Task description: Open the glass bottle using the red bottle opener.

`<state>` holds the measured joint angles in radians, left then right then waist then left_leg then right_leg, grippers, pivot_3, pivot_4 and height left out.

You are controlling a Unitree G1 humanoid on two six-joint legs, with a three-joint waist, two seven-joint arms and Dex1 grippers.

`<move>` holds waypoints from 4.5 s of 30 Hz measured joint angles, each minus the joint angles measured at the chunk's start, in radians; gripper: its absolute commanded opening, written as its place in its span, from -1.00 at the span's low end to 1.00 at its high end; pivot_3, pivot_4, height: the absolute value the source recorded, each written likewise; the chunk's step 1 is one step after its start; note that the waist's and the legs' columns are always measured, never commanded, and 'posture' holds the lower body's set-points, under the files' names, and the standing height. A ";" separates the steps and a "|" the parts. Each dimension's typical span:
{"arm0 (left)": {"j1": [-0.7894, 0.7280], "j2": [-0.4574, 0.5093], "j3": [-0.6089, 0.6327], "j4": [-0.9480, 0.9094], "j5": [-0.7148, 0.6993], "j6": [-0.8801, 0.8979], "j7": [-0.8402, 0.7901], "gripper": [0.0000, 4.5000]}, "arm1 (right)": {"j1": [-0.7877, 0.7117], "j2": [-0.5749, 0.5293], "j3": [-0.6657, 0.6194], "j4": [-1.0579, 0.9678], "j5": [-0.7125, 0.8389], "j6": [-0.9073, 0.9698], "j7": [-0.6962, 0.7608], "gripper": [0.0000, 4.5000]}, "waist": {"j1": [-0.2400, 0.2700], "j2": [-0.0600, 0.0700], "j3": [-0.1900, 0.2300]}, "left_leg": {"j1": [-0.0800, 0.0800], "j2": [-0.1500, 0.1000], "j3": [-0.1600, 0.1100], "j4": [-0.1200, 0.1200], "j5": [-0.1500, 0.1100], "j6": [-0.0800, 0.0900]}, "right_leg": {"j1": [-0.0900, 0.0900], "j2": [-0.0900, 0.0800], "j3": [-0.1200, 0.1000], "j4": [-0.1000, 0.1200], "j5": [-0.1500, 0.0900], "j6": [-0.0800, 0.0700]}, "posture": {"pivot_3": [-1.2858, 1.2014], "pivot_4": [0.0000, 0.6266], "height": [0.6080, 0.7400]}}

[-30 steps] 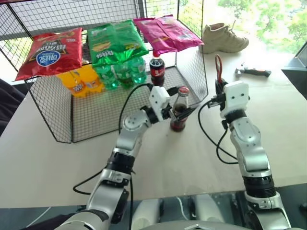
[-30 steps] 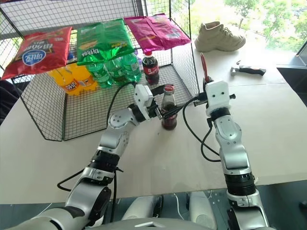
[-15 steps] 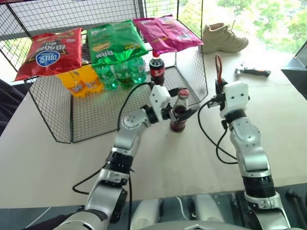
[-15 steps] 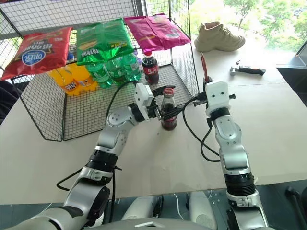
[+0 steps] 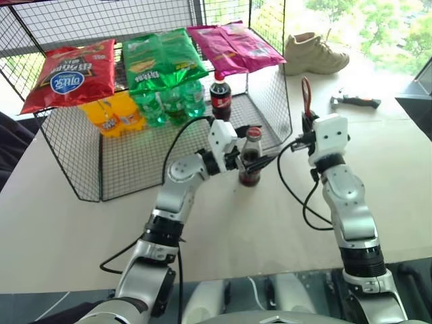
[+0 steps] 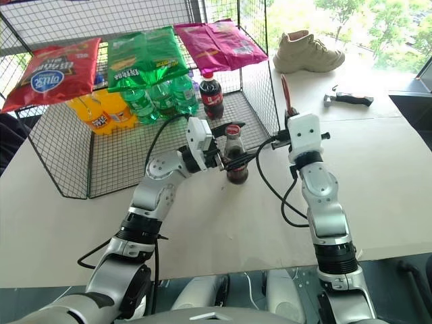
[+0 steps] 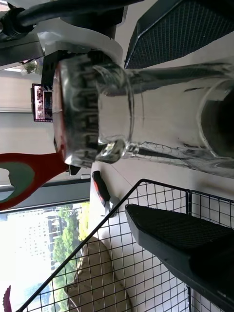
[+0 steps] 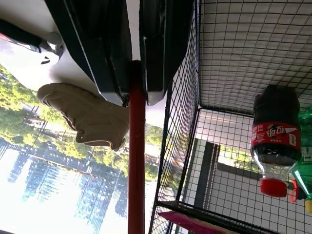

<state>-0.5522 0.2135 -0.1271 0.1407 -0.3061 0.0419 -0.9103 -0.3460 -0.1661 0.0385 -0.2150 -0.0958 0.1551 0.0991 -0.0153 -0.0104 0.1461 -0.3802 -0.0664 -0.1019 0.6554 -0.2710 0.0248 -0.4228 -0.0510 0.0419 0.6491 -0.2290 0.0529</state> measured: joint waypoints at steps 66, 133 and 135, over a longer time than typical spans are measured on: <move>0.000 -0.001 0.000 0.038 -0.008 -0.049 0.010 -0.22 | -0.107 -0.413 0.220 0.249 -0.444 -0.641 0.120 -1.00 | 0.000 -0.001 -0.001 | 0.020 0.001 0.000 0.006 -0.003 0.004 | 0.021 0.002 0.000 0.001 -0.001 0.000 | 0.03 -0.52 1.00; 0.081 0.060 -0.001 0.017 0.001 -0.047 -0.012 1.00 | -0.049 -0.313 0.054 0.365 -0.192 -0.591 0.060 -1.00 | 0.002 -0.002 0.003 | 0.006 0.002 0.000 -0.004 0.000 0.000 | 0.008 0.000 0.000 -0.007 0.000 0.000 | 0.03 -0.52 1.00; 0.099 0.080 -0.001 -0.015 0.000 -0.043 -0.024 1.00 | -0.027 -0.296 0.046 0.357 -0.153 -0.561 0.078 -1.00 | 0.002 -0.002 0.003 | 0.006 0.002 0.000 -0.004 0.000 0.000 | 0.008 0.000 0.000 -0.007 0.000 0.000 | 0.03 -0.52 1.00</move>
<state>-0.4530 0.2940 -0.1284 0.1259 -0.3059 -0.0009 -0.9343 -0.3734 -0.4621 0.0845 0.1421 -0.2490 -0.4062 0.1773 -0.0133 -0.0124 0.1493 -0.3741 -0.0649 -0.1018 0.6517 -0.2711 0.0249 -0.4147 -0.0507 0.0424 0.6421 -0.2292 0.0529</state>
